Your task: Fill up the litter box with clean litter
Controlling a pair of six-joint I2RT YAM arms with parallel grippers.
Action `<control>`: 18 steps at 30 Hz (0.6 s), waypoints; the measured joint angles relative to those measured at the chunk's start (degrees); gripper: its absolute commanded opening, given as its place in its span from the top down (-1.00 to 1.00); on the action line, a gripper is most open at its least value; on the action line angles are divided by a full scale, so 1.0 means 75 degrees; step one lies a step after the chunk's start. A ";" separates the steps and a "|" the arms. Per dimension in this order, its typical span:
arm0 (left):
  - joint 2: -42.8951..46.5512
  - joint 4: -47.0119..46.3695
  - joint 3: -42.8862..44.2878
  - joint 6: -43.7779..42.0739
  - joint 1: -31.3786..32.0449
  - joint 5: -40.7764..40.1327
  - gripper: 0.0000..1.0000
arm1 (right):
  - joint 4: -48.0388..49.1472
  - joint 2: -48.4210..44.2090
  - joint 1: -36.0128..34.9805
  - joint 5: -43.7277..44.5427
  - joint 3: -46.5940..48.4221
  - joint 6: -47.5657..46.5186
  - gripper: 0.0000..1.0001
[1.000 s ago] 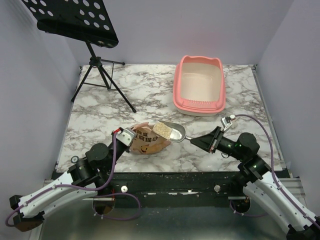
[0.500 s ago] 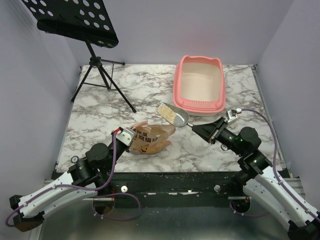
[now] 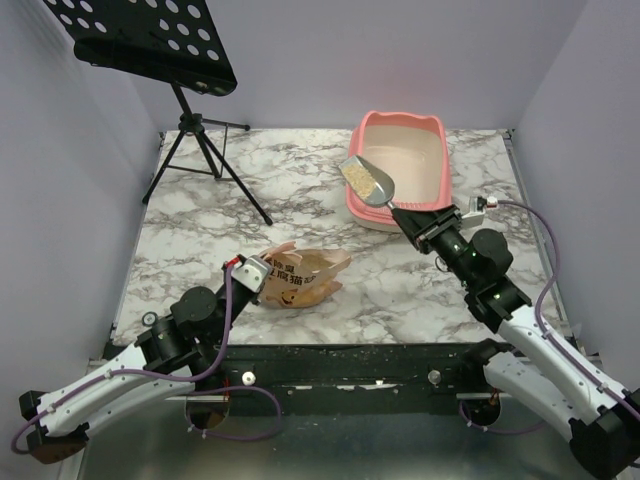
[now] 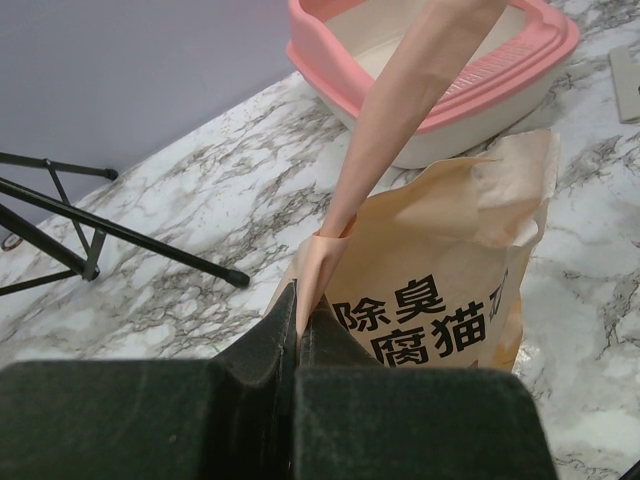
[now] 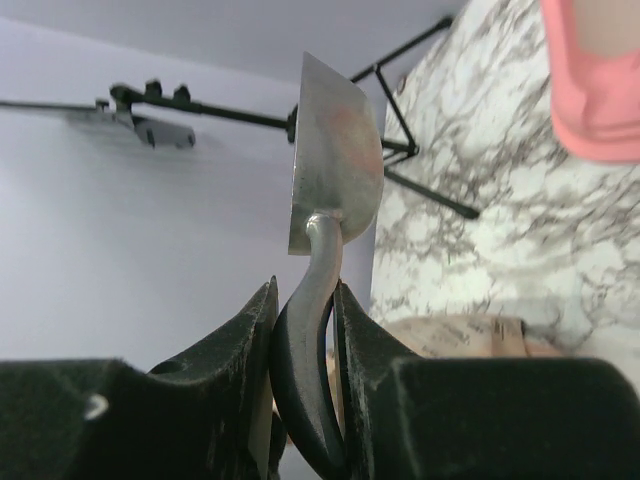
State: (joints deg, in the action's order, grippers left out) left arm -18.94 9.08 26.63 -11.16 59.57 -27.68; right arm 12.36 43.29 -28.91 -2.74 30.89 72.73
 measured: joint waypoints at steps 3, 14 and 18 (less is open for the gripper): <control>0.0006 -0.0017 -0.0015 0.0000 0.0003 0.0015 1.00 | 0.0286 0.0184 0.0347 0.0361 0.0003 -0.0064 0.99; 0.0009 -0.0032 -0.0026 0.0000 0.0000 0.0023 1.00 | 0.1067 0.1667 0.2011 0.1075 -0.0067 -0.0755 0.99; -0.0012 -0.0050 -0.0026 0.0000 0.0000 0.0023 1.00 | 0.0930 0.2544 0.2157 0.1166 0.0195 -0.1553 0.99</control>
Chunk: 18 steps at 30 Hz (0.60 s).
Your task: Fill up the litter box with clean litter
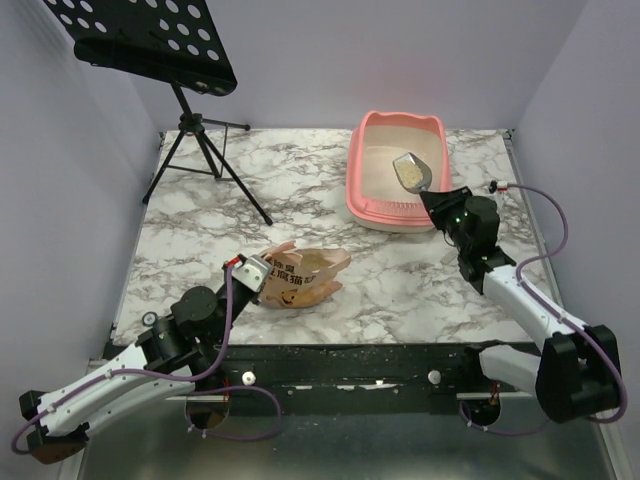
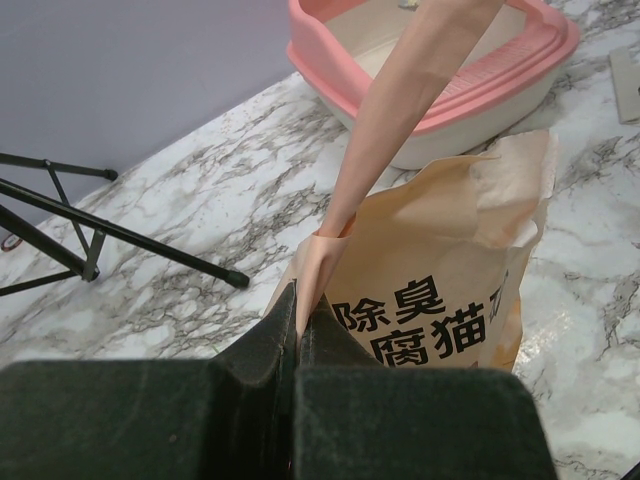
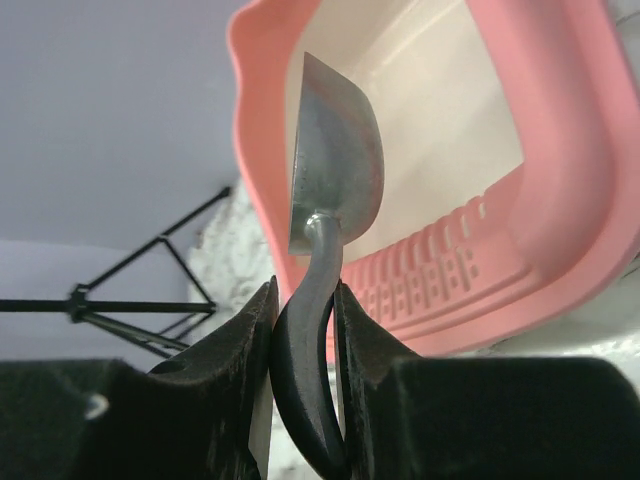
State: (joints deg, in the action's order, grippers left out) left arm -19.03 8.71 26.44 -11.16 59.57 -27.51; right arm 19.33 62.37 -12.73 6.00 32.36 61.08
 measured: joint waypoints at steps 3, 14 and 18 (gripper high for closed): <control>-0.0041 -0.0032 0.0000 -0.0003 -0.0026 0.0000 1.00 | -0.0385 0.0670 0.0015 0.0070 0.0595 -0.0799 0.99; -0.0248 -0.0195 0.0000 -0.0020 -0.0050 0.0000 1.00 | -0.2267 0.2471 -0.0067 0.0915 0.3171 -0.4660 0.99; -0.0262 -0.0216 0.0000 -0.0020 -0.0050 0.0000 1.00 | -0.2719 0.2690 -0.0289 0.1448 0.3430 -0.5569 0.99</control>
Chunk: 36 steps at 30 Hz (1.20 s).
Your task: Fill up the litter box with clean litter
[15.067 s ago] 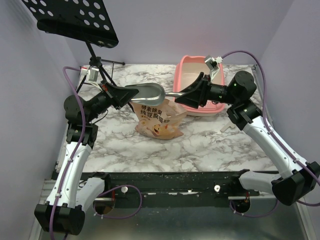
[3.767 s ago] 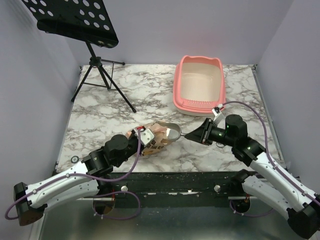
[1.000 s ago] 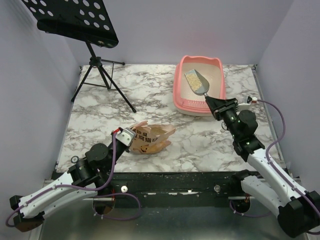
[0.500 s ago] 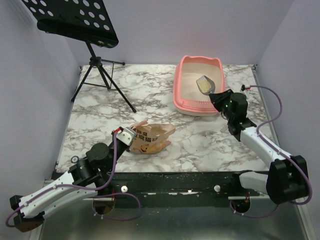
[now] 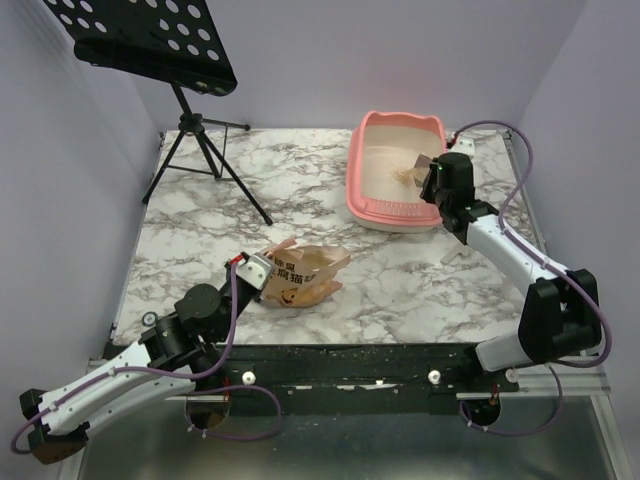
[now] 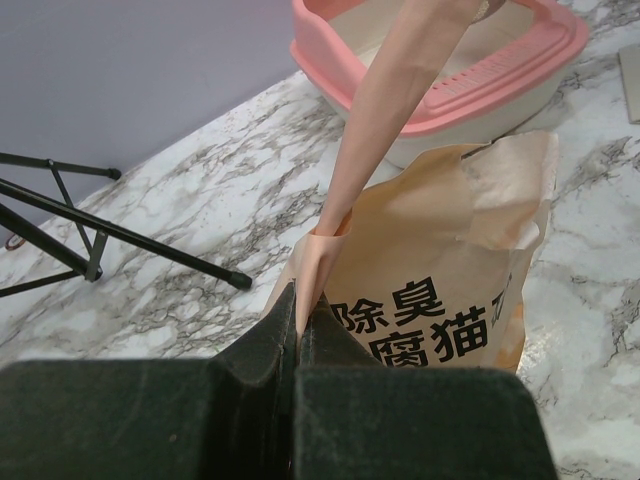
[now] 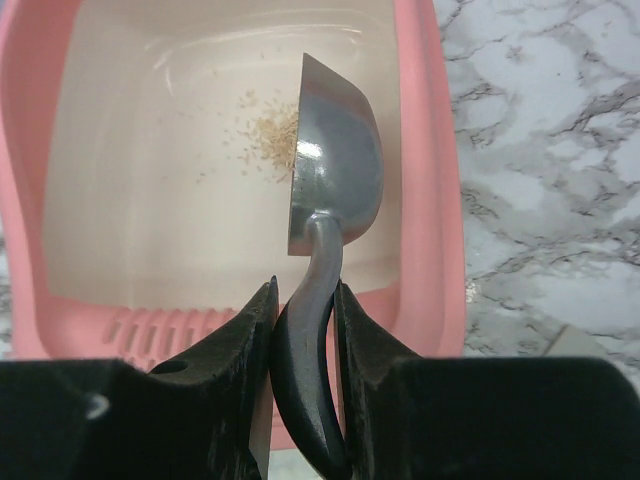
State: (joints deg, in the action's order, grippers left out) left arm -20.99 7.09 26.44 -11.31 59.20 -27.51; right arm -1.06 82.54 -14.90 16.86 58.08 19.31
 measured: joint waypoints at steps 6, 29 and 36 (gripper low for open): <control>-0.0009 -0.0012 0.0000 0.0000 0.0000 0.0000 1.00 | -0.0423 0.0207 -0.0705 0.0764 0.0326 -0.1381 0.99; 0.0099 0.0070 0.0000 0.0009 0.0000 0.0003 1.00 | -0.2667 -0.0096 -0.2259 0.1985 0.1926 -0.3605 0.99; 0.0073 0.0070 0.0000 0.0026 0.0000 0.0038 1.00 | -0.3730 -0.2075 -0.2308 -0.1005 0.2090 -0.2081 0.99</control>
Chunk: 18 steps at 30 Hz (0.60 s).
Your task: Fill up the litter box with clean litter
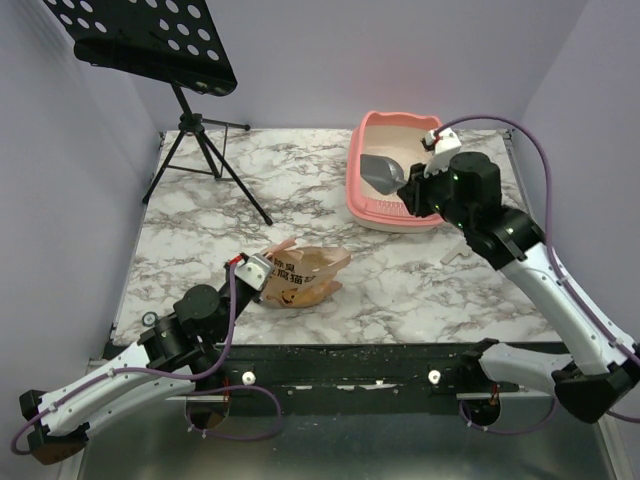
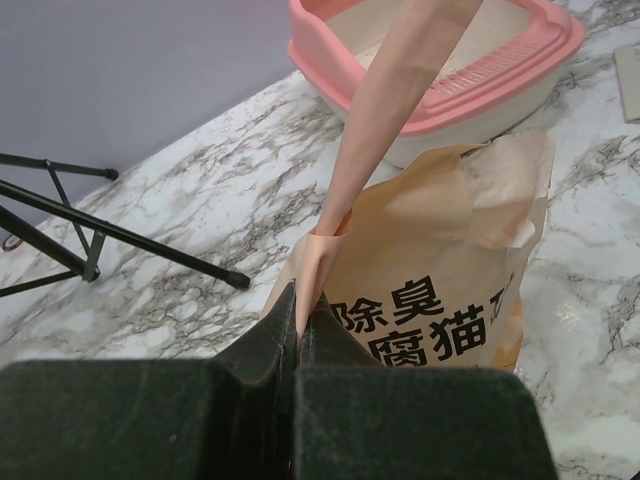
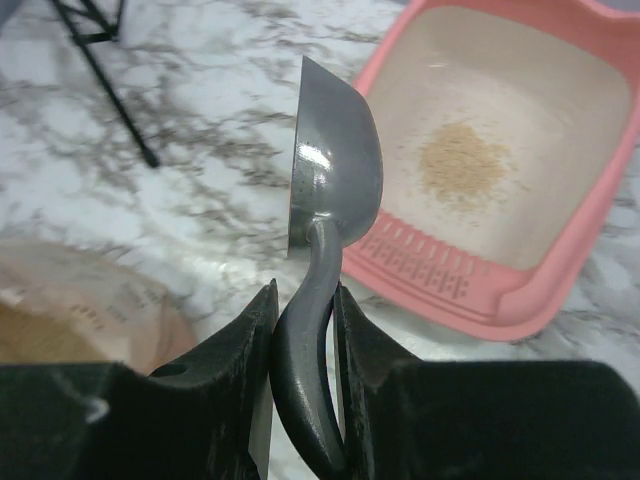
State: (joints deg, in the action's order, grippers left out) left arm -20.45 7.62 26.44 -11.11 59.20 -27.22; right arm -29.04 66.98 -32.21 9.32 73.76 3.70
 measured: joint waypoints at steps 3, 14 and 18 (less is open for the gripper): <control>-0.0038 -0.0015 0.0000 0.0006 0.0000 0.0032 1.00 | -0.0431 -0.0589 0.0000 -0.1215 0.0000 0.0318 0.99; -0.0082 -0.0032 0.0003 0.0003 0.0000 0.0070 1.00 | -0.2229 -0.1227 -0.0050 -0.4299 0.0032 0.0117 0.99; -0.0082 -0.0032 0.0003 0.0003 -0.0029 0.0070 1.00 | -0.2521 -0.1422 -0.0093 -0.4555 0.0085 -0.0111 0.99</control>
State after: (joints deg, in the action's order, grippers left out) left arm -21.06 7.38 26.46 -11.09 58.98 -26.70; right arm -47.94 56.31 -32.91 -24.84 74.39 2.87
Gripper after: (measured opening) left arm 0.020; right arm 0.324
